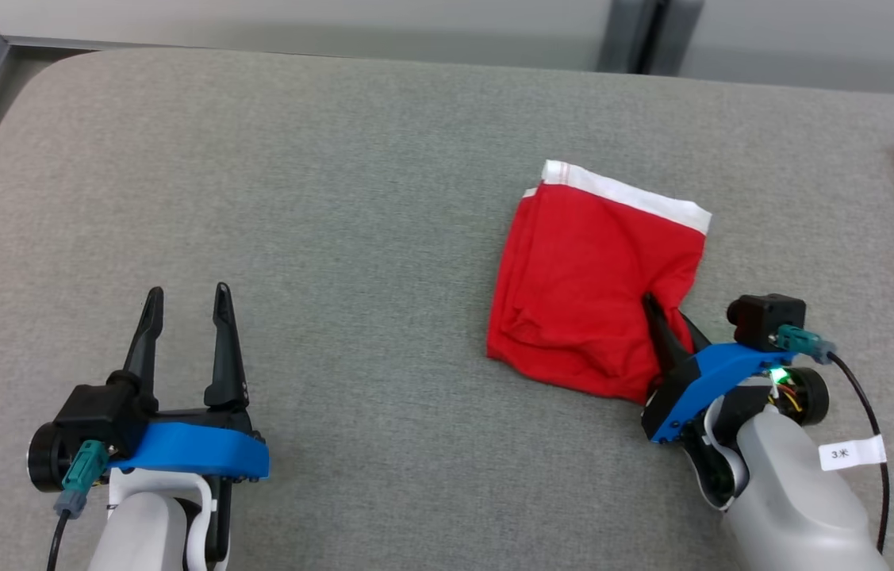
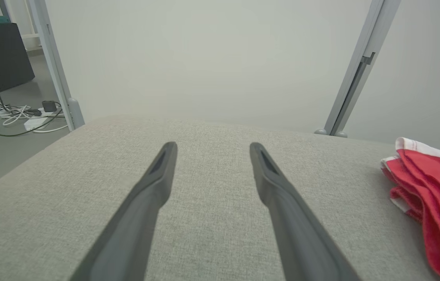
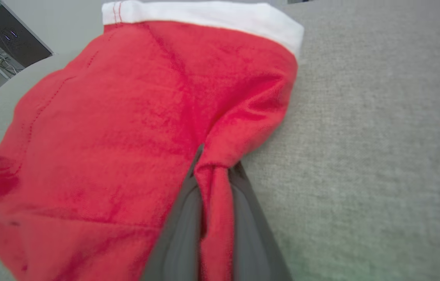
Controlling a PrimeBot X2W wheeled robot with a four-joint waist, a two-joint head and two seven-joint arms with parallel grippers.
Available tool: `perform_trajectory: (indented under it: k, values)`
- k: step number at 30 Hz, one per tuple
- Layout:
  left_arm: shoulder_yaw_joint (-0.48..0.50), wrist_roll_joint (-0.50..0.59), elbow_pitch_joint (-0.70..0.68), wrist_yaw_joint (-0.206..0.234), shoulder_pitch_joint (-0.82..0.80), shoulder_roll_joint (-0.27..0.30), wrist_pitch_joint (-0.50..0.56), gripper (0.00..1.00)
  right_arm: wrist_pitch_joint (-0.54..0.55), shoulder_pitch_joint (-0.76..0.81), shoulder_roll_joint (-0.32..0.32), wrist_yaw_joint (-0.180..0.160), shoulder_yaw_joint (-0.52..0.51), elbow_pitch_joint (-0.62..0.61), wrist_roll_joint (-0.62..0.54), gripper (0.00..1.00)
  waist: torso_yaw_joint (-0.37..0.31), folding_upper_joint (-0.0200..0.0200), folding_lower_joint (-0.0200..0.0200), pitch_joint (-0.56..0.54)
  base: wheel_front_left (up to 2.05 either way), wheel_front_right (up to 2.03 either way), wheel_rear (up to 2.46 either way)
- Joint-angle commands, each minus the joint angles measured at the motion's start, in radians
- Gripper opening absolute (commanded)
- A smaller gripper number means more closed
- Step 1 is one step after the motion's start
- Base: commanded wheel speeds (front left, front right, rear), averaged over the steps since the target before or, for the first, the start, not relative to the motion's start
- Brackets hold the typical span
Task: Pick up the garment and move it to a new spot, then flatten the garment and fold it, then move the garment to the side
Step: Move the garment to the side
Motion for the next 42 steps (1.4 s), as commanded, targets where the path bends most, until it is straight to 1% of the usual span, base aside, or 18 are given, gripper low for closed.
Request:
perform_trajectory:
  k: [1, 3, 7, 10, 14, 19, 25, 27, 29, 35, 38, 42]
  values:
    - [-0.004, 0.001, -0.004, -0.002, -0.019, 0.001, -0.005, 1.0, -0.011, -0.007, 0.001, 0.001, 0.007, 0.011, -0.005, 0.0, -0.012, 0.0, 0.0, 0.002, 0.0, 0.0, 0.0]
    - [-0.003, 0.002, -0.008, -0.004, -0.026, 0.004, -0.005, 1.0, -0.032, -0.02, -0.009, 0.0, 0.016, -0.004, -0.021, 0.0, -0.031, 0.0, 0.0, 0.01, 0.0, 0.0, 0.0]
    - [-0.004, 0.006, -0.019, -0.006, -0.038, 0.009, -0.005, 1.0, -0.047, -0.023, -0.061, 0.0, 0.044, -0.063, -0.057, 0.0, -0.083, 0.0, 0.0, 0.035, 0.0, 0.0, 0.0]
    - [-0.004, 0.012, -0.033, -0.006, -0.052, 0.019, -0.005, 1.0, -0.036, -0.012, -0.112, 0.0, 0.065, -0.127, -0.069, 0.0, -0.132, 0.0, 0.0, 0.057, 0.0, 0.0, 0.0]
    - [-0.008, 0.018, -0.046, -0.008, -0.077, 0.033, -0.005, 1.0, -0.012, 0.009, -0.184, 0.0, 0.066, -0.22, -0.064, 0.0, -0.193, 0.0, 0.0, 0.088, 0.0, 0.0, 0.0]
    - [-0.014, 0.026, -0.066, -0.008, -0.107, 0.047, 0.002, 1.0, 0.028, 0.026, -0.259, 0.0, 0.047, -0.32, -0.052, 0.0, -0.24, 0.0, 0.0, 0.124, 0.0, 0.0, 0.0]
    - [-0.022, 0.027, -0.083, -0.006, -0.129, 0.058, 0.011, 1.0, 0.076, -0.029, -0.311, 0.0, 0.047, -0.407, -0.059, 0.0, -0.258, 0.0, 0.0, 0.154, 0.0, 0.0, 0.0]
    - [-0.024, 0.026, -0.093, -0.007, -0.133, 0.063, 0.015, 1.0, 0.1, -0.057, -0.344, 0.0, 0.056, -0.431, -0.077, 0.0, -0.258, 0.0, 0.0, 0.169, 0.0, 0.0, 0.0]
    - [-0.025, 0.026, -0.103, -0.008, -0.135, 0.067, 0.016, 1.0, 0.137, -0.08, -0.372, 0.0, 0.06, -0.448, -0.07, 0.0, -0.255, 0.0, 0.0, 0.185, 0.0, 0.0, 0.0]
    - [-0.018, 0.024, -0.143, 0.003, -0.144, 0.079, 0.024, 1.0, 0.254, -0.147, -0.509, 0.0, 0.039, -0.515, -0.024, 0.0, -0.253, 0.0, 0.0, 0.242, 0.0, 0.0, 0.0]
    - [-0.022, 0.025, -0.165, 0.003, -0.154, 0.085, 0.028, 1.0, 0.3, -0.179, -0.596, 0.0, 0.027, -0.511, 0.0, 0.0, -0.247, 0.0, 0.0, 0.268, 0.0, 0.0, 0.0]
    - [-0.023, 0.026, -0.194, 0.007, -0.165, 0.091, 0.036, 1.0, 0.352, -0.205, -0.694, 0.0, 0.012, -0.494, 0.033, 0.0, -0.242, 0.0, 0.0, 0.295, 0.0, 0.0, 0.0]
